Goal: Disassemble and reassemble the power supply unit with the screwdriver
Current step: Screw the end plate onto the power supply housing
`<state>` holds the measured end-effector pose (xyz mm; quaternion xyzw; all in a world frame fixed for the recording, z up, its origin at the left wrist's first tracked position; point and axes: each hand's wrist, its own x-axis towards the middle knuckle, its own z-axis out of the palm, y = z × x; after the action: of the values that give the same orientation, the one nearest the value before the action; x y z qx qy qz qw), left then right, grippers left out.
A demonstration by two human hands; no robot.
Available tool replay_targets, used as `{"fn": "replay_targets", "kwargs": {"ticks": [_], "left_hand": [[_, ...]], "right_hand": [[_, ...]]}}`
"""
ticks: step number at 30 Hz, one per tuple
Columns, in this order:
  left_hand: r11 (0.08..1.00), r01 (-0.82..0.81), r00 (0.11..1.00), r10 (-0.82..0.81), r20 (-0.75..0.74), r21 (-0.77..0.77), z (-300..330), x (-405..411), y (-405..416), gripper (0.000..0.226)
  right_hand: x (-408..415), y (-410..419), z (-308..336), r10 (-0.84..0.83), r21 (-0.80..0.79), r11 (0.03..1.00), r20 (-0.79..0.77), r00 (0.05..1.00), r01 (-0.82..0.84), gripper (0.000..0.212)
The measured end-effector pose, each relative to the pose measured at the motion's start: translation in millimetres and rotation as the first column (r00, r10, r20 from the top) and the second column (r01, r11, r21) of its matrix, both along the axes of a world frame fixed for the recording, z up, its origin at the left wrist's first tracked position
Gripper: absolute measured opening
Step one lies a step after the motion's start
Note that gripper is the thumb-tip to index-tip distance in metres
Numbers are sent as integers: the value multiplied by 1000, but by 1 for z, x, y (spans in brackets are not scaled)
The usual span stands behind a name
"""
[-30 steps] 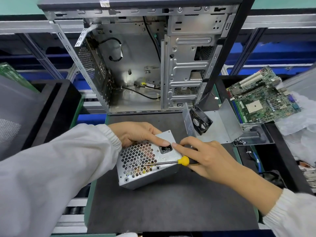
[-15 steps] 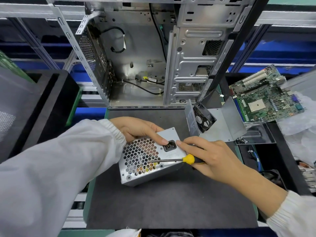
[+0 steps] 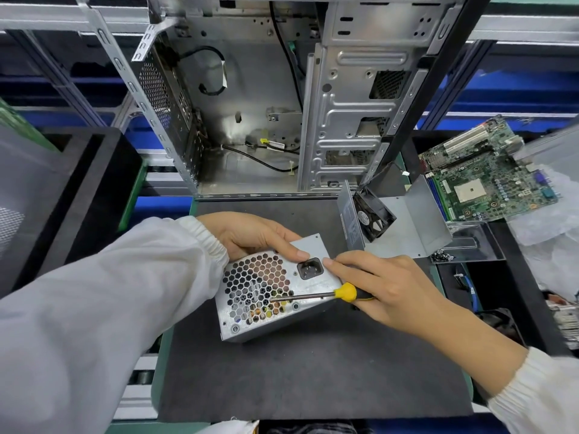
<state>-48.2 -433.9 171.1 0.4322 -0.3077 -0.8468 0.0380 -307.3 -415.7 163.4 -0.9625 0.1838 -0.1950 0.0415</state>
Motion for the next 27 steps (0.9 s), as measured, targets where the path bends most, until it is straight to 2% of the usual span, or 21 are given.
{"fn": "replay_targets", "kwargs": {"ticks": [4,8,11,13,16,20,23,27], "left_hand": [[1000,4,1000,-4,5,-3,1,0,0,23],[1000,27,1000,-27,0,14,3,0,-2,24],[999,38,999,-38,19,5,4,-1,-3,24],[999,44,998,-43,43,-6,4,-2,-4,24],[999,48,997,-47,54,-8,3,-2,-3,23],[1000,26,998,-26,60,-6,2,-3,-3,22],[1000,5,997,-4,75,-12,1,-4,-3,23],[1000,-13,999,13,51,-13,-1,-3,-3,24]], "right_hand": [[-1,1,2,12,1,1000,13,1000,-12,37],[0,1,3,17,21,1000,28,999,-17,36],[0,1,4,11,9,1000,-5,1000,-11,44],[0,1,5,11,29,1000,-5,1000,-11,38],[3,2,6,-33,160,987,68,997,22,33],[10,4,2,-159,376,923,194,968,77,27],[13,3,2,-225,445,889,219,949,108,28],[16,1,7,-248,466,878,238,939,114,16]]}}
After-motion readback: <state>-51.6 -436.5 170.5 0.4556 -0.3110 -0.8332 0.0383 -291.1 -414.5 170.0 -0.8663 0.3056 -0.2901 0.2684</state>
